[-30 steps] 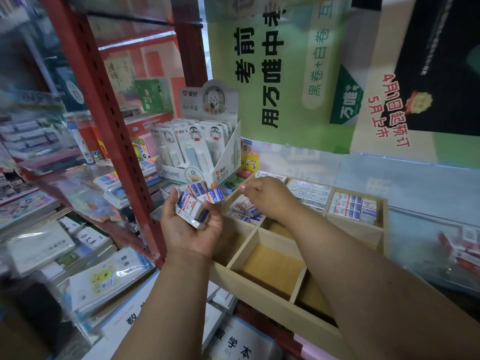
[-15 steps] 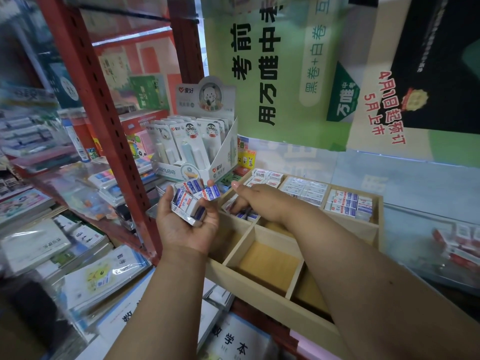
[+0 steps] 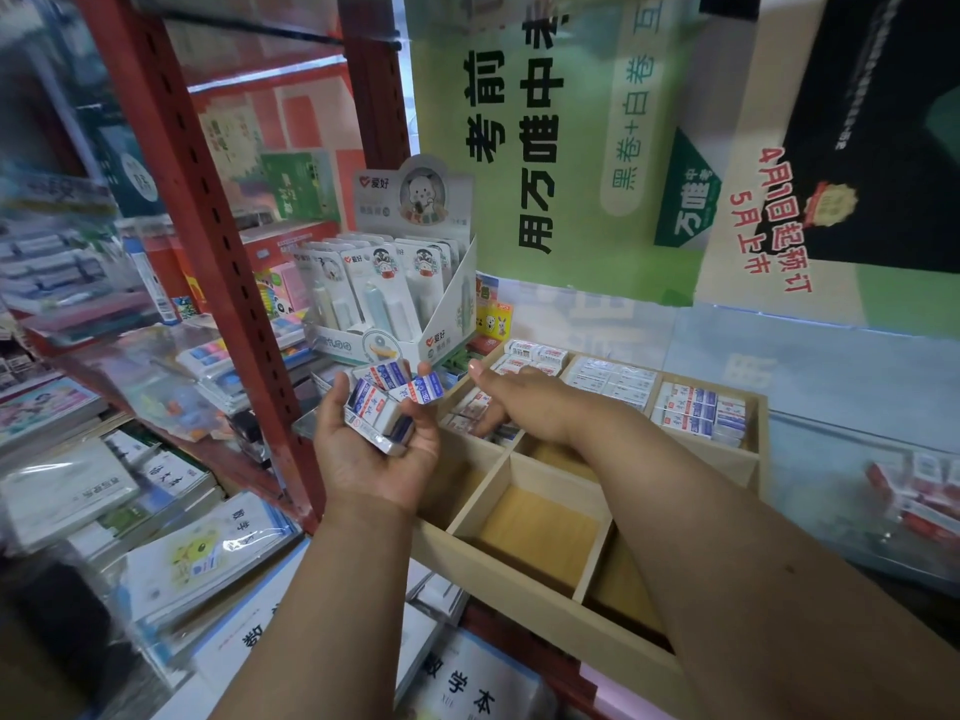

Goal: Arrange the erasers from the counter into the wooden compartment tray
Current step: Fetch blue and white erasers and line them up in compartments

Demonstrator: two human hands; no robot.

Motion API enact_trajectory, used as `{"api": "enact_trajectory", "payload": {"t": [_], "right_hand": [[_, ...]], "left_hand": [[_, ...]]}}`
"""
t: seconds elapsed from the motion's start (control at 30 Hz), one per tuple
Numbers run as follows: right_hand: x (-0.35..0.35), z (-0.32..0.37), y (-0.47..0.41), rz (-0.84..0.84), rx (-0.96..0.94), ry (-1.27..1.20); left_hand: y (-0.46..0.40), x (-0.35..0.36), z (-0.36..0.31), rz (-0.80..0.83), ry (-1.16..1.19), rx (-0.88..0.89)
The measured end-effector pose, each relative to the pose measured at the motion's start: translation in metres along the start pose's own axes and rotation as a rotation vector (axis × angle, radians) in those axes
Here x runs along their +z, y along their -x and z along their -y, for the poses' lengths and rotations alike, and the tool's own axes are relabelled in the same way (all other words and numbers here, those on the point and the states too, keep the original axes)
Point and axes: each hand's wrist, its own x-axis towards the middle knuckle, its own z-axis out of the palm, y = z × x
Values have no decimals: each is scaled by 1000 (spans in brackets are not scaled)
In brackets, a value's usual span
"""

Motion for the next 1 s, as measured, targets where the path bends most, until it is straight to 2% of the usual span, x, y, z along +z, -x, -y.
{"api": "enact_trajectory", "payload": {"t": [0.17, 0.37, 0.6, 0.77, 0.93, 1.0], "right_hand": [[3, -2, 0, -15, 32, 8], [-2, 11, 9, -120, -269, -408], [3, 10, 2, -36, -342, -637], [-1, 9, 8, -41, -398, -576], [-29, -4, 14, -301, -315, -811], [-37, -11, 12, -433, -230, -699]], "left_hand": [[3, 3, 2, 7, -14, -13], [2, 6, 4, -17, -93, -94], [0, 9, 3, -28, -112, -132], [-2, 6, 4, -55, -110, -115], [-2, 6, 4, -39, -92, -100], [-2, 7, 4, -31, -81, -99]]}}
